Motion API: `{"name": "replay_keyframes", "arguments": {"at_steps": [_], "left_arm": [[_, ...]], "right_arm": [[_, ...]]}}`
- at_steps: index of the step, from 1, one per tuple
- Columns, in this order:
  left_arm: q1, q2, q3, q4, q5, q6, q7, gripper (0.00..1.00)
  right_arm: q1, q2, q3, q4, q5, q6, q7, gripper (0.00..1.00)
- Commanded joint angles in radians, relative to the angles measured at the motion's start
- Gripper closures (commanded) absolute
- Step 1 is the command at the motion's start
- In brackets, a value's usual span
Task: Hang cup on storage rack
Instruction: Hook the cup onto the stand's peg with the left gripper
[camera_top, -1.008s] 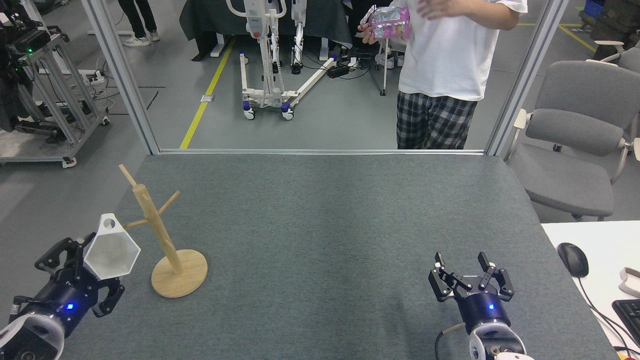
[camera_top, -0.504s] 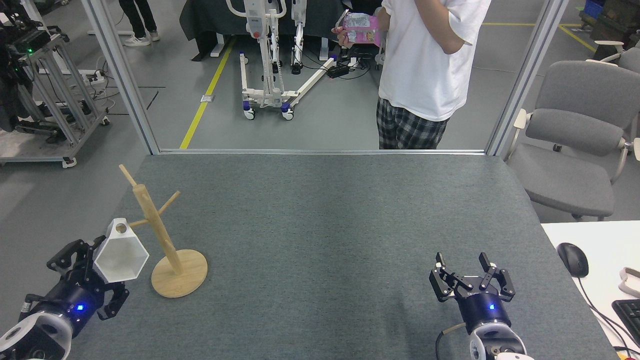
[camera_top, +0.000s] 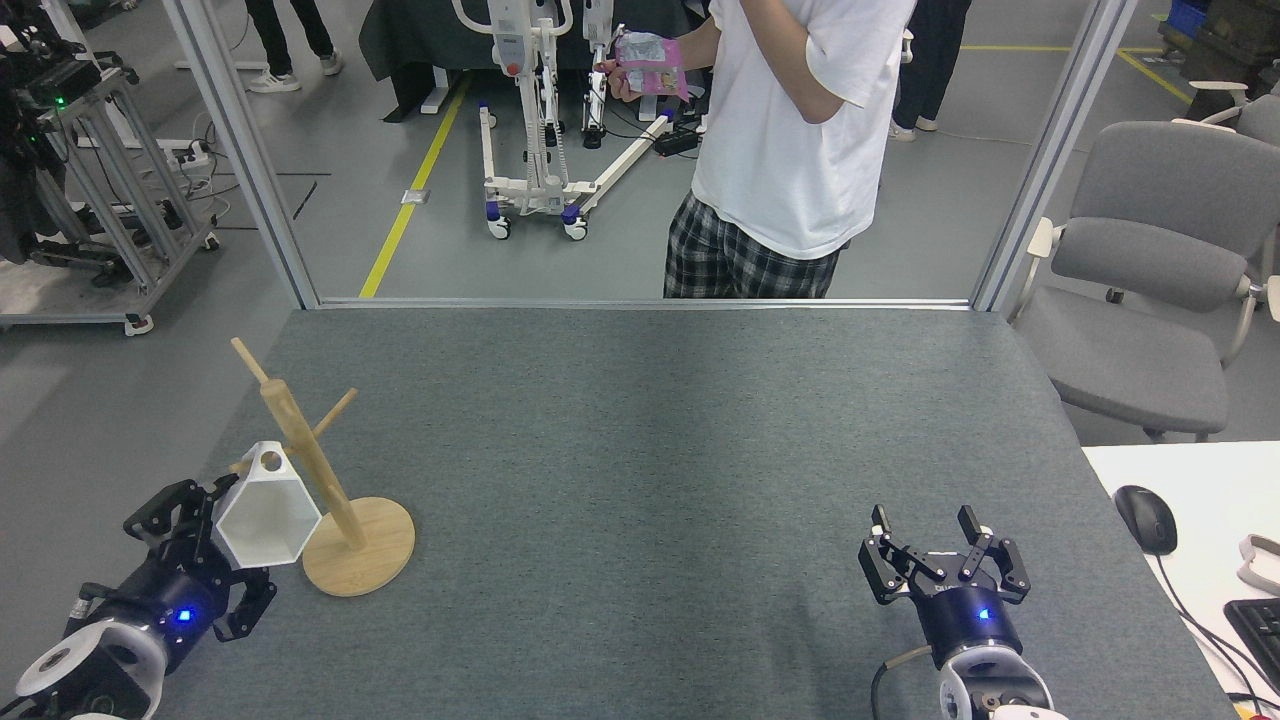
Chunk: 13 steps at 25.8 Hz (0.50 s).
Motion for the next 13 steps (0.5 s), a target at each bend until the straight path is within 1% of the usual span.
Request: {"name": "replay_keyframes", "arguments": {"at_steps": [1, 3, 4, 7, 9, 13], "left_arm": [[-0.016, -0.002, -0.019, 0.002, -0.014, 0.001, 0.001, 0.95], [-0.019, -0.004, -0.019, 0.000, -0.014, 0.007, -0.001, 0.68], [-0.021, -0.005, -0.019, 0.000, -0.016, 0.007, -0.001, 0.57], [-0.024, -0.007, -0.019, 0.002, -0.016, 0.008, 0.001, 0.37], [-0.026, -0.011, -0.017, 0.002, -0.016, 0.010, 0.001, 0.25], [-0.027, -0.028, -0.017, 0.012, -0.014, 0.027, 0.001, 0.11]], "right_arm": [[0.000, 0.001, 0.000, 0.000, 0.000, 0.000, 0.000, 0.01], [0.000, 0.001, 0.000, 0.000, 0.000, 0.000, 0.000, 0.01], [0.000, 0.001, 0.000, 0.000, 0.000, 0.000, 0.000, 0.01], [0.000, 0.001, 0.000, 0.002, 0.000, 0.000, 0.000, 0.01], [0.000, 0.001, 0.000, 0.002, 0.000, 0.000, 0.000, 0.01], [0.002, 0.001, 0.002, 0.002, 0.000, 0.000, 0.000, 0.01]]}}
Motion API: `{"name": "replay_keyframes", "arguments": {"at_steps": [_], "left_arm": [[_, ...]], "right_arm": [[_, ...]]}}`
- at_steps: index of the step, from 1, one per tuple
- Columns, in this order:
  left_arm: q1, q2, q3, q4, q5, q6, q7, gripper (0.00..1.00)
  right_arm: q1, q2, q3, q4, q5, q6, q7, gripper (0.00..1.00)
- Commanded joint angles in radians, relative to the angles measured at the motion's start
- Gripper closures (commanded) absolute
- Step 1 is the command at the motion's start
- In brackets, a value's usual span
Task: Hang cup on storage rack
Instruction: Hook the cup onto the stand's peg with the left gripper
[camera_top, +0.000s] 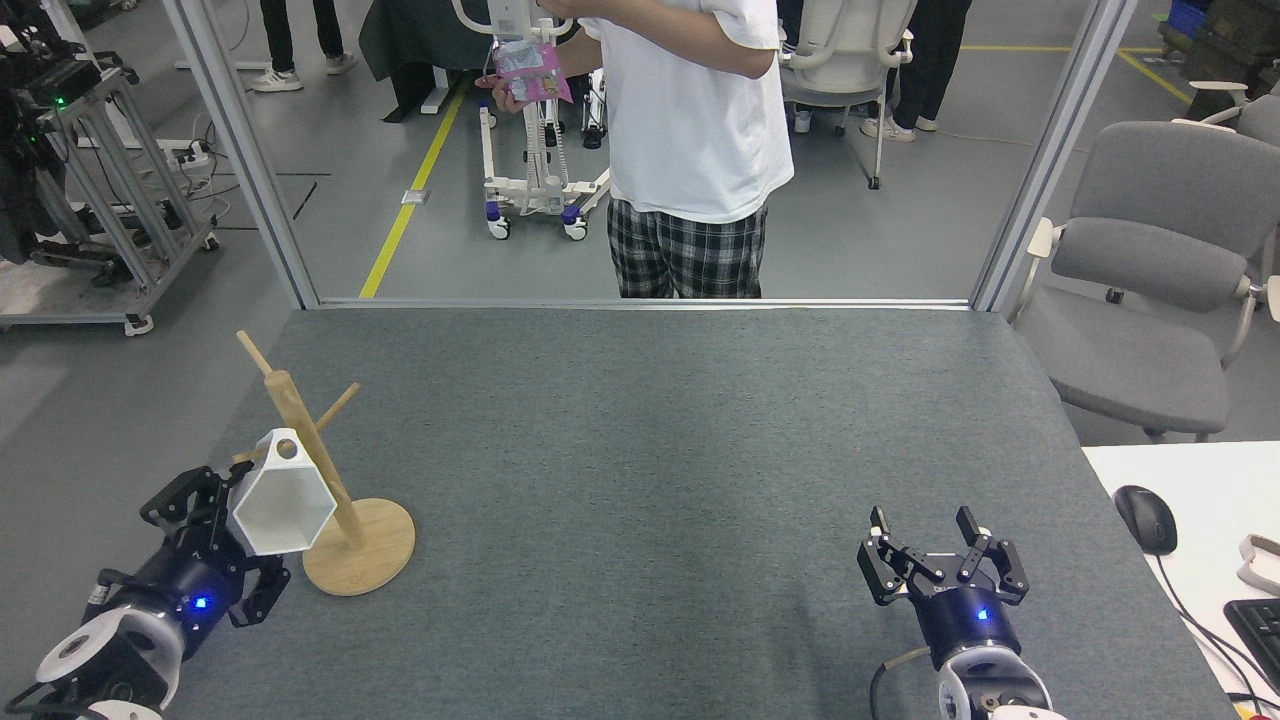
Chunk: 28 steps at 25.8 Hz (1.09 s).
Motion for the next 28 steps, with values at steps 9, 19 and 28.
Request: {"name": "replay_keyframes", "arguments": {"at_steps": [9, 19, 28], "left_arm": [[-0.002, -0.017, 0.000, 0.031, 0.004, 0.040, 0.001, 0.03], [0.001, -0.069, 0.011, 0.080, 0.016, 0.040, 0.004, 0.02], [0.052, -0.124, 0.046, 0.118, 0.079, 0.031, 0.013, 0.02]], "right_arm": [[0.001, 0.000, 0.002, 0.000, -0.001, 0.000, 0.005, 0.01], [0.001, 0.000, 0.002, 0.000, 0.000, 0.000, 0.005, 0.01], [-0.005, -0.006, 0.002, 0.000, 0.000, 0.000, 0.011, 0.01]]}}
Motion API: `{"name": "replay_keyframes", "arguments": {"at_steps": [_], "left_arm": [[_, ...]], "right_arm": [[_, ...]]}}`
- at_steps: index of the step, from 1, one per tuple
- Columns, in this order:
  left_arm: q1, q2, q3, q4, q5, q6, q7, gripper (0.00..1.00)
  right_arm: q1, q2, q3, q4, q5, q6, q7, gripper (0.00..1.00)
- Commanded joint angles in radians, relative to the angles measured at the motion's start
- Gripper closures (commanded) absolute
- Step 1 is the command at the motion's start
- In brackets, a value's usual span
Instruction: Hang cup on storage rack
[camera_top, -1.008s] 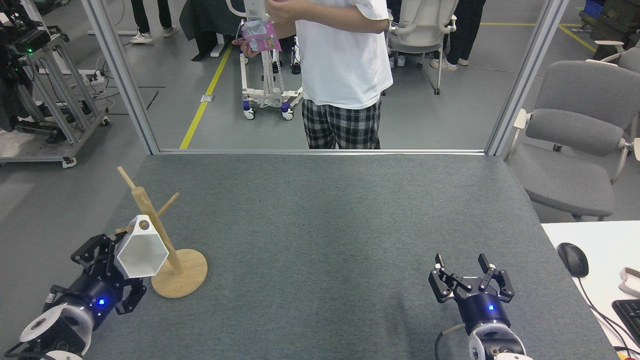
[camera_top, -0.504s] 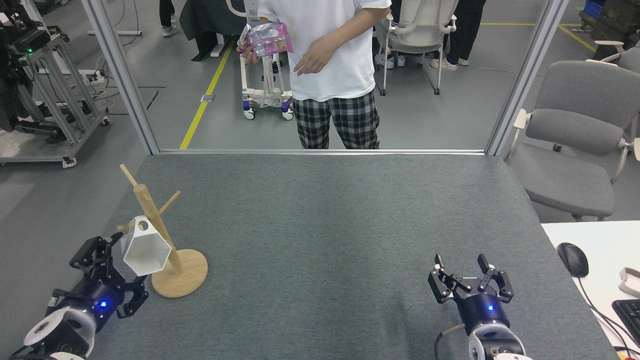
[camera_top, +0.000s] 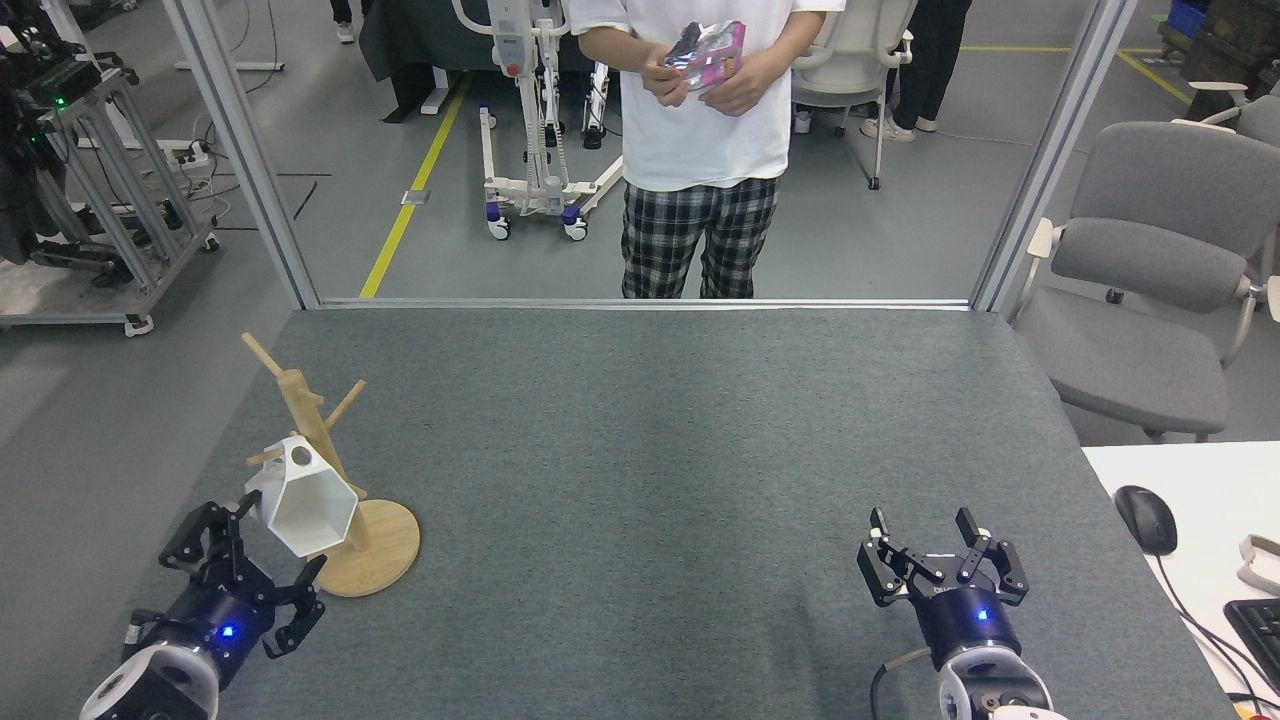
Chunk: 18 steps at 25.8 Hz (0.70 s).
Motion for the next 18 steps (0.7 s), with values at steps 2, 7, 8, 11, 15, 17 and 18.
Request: {"name": "replay_keyframes", "arguments": {"at_steps": [2, 7, 8, 11, 15, 17, 18], "left_arm": [[0.029, -0.008, 0.004, 0.020, 0.033, -0.026, -0.005, 0.02], [0.027, -0.008, 0.018, 0.066, 0.040, -0.015, -0.016, 0.02], [0.029, -0.009, 0.031, 0.067, 0.040, -0.015, -0.017, 0.02], [0.029, -0.026, 0.076, 0.072, 0.054, -0.026, -0.017, 0.02], [0.056, -0.028, 0.088, 0.058, 0.120, -0.084, -0.008, 0.02], [0.085, -0.031, 0.087, 0.024, 0.168, -0.168, -0.005, 0.02], [0.087, -0.035, 0.085, 0.015, 0.189, -0.211, -0.007, 0.02]], "right_arm": [[-0.007, -0.005, 0.000, 0.000, 0.000, 0.000, 0.004, 0.01], [-0.012, -0.003, 0.000, -0.011, 0.002, 0.000, 0.004, 0.01], [-0.012, -0.003, 0.000, -0.012, 0.003, 0.000, 0.004, 0.01], [-0.012, -0.003, 0.002, -0.012, 0.003, 0.000, 0.004, 0.01], [-0.012, -0.003, 0.002, -0.012, 0.002, 0.000, 0.004, 0.01], [-0.012, -0.003, 0.003, -0.012, 0.002, 0.000, 0.004, 0.01], [-0.012, -0.003, 0.002, -0.012, 0.002, 0.000, 0.004, 0.01]]}}
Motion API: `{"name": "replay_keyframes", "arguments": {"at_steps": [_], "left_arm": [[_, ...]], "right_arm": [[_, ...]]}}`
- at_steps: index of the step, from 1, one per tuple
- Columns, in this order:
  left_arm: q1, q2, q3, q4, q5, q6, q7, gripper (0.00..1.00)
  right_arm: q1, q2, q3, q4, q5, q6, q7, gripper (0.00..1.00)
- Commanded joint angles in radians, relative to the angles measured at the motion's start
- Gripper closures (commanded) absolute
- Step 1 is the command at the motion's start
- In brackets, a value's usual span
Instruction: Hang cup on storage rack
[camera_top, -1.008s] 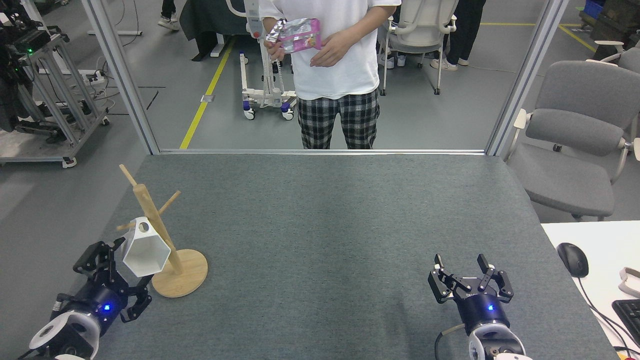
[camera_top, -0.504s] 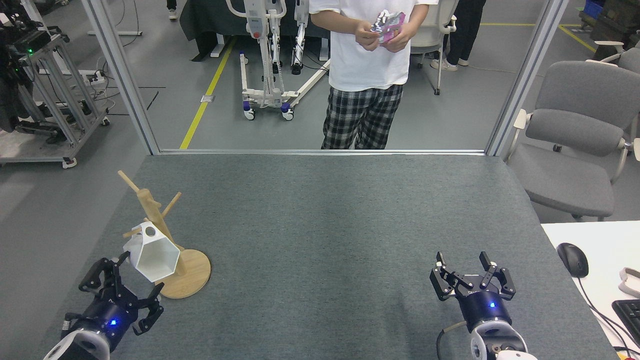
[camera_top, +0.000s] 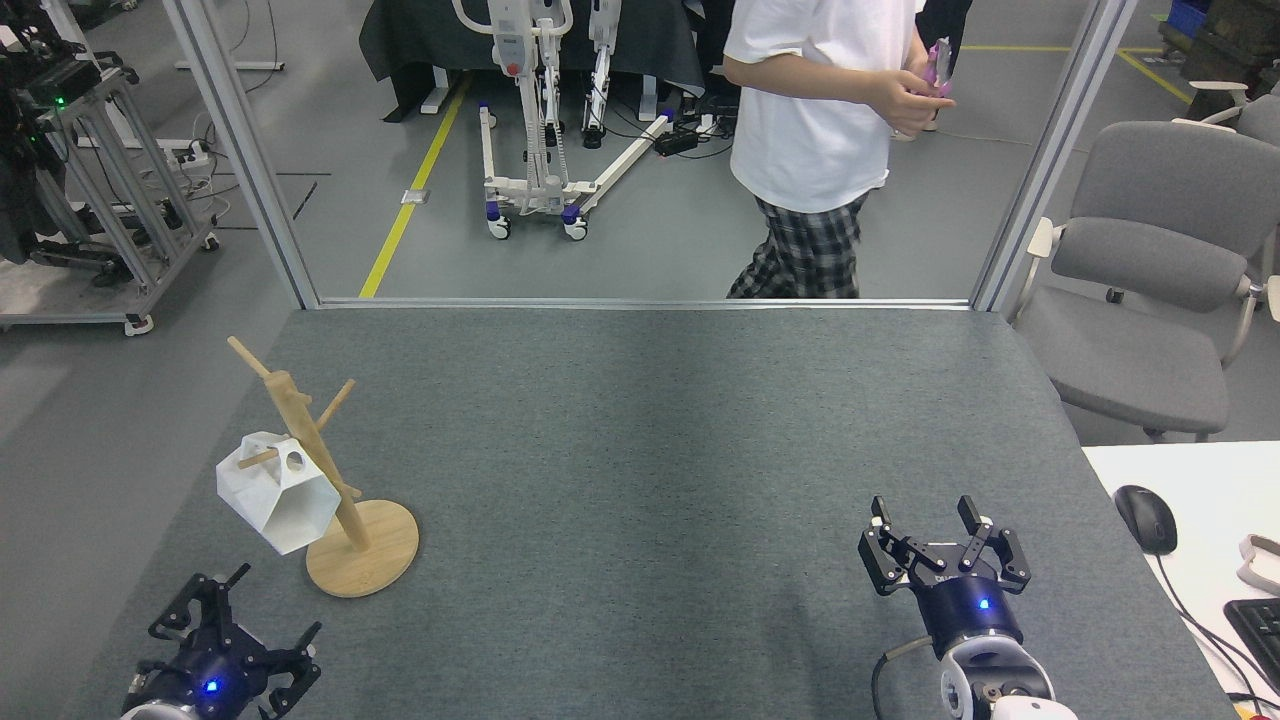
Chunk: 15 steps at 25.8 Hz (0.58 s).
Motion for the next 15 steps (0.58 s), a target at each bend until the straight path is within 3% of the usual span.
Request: {"name": "replay_keyframes", "arguments": {"at_steps": [1, 7, 10, 14, 15], "left_arm": [[0.026, -0.023, -0.001, -0.032, 0.075, -0.132, 0.000, 0.02], [0.012, -0.189, 0.004, -0.037, 0.137, -0.312, -0.008, 0.02], [-0.002, -0.250, -0.001, -0.064, 0.180, -0.323, -0.011, 0.02], [-0.037, -0.396, 0.001, -0.072, 0.181, -0.314, -0.013, 0.02], [-0.045, -0.399, -0.009, -0.075, 0.183, -0.295, -0.011, 0.02]], "right_arm": [[0.000, 0.000, 0.000, 0.000, 0.000, 0.000, -0.006, 0.01], [0.000, 0.001, 0.000, 0.000, 0.000, 0.000, -0.006, 0.01], [0.000, 0.001, 0.000, -0.002, 0.000, 0.000, -0.006, 0.01], [-0.002, 0.000, 0.000, -0.006, 0.000, 0.000, -0.006, 0.01], [-0.002, 0.000, 0.000, -0.006, 0.001, 0.000, -0.006, 0.01]]}}
